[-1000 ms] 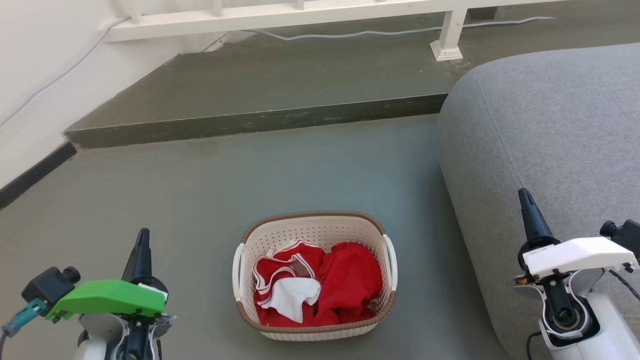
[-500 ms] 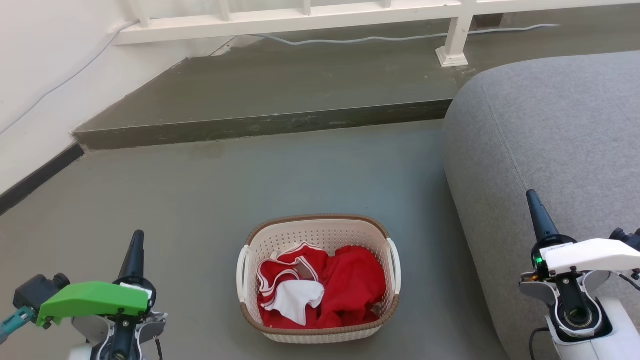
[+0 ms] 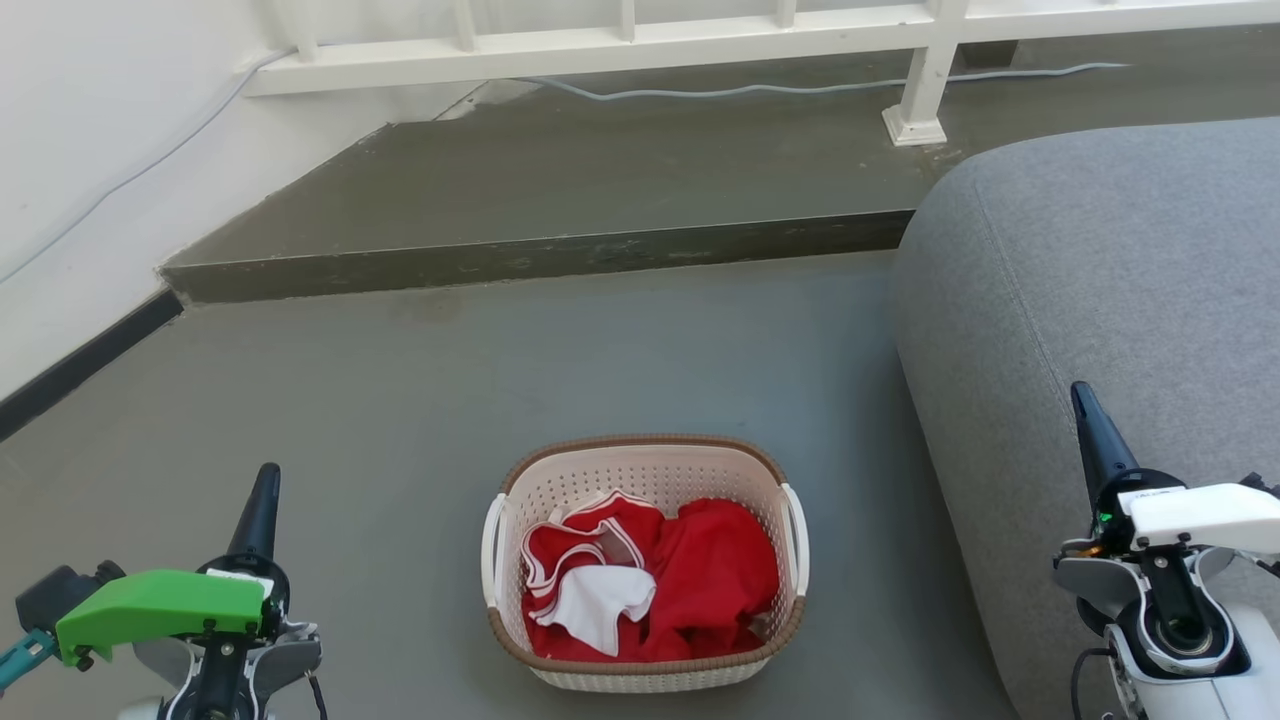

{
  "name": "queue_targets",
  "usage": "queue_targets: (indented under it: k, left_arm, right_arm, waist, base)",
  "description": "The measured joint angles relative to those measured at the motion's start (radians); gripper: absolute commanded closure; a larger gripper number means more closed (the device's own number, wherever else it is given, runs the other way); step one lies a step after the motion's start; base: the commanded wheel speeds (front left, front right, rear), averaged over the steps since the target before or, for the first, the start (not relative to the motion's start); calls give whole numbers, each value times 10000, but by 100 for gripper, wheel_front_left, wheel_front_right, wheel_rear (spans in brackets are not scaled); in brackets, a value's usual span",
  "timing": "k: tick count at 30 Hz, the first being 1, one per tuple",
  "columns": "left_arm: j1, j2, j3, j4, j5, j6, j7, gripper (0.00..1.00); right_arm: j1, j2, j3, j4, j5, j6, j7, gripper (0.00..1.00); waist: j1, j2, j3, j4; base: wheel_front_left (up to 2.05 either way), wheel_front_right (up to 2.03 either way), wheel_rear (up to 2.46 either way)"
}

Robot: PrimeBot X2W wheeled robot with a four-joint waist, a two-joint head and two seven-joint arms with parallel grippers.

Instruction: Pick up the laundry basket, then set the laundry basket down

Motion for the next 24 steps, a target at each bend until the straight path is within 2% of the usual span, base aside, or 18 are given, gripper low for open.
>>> queue_targets:
  k: [20,24]
  left_arm:
    - [0,-54,464,50,-2290,-222,667,100]
    - [0,-59,504,50,-2336,-222,667,100]
  right_arm:
    - [0,205,-738,144,2313,205,594,100]
    - [0,224,-754,165,2368,205,594,100]
  waist:
    - [0,0,-174,193]
    - [0,0,-174,193]
  base:
    - [0,0,0]
    - [0,0,0]
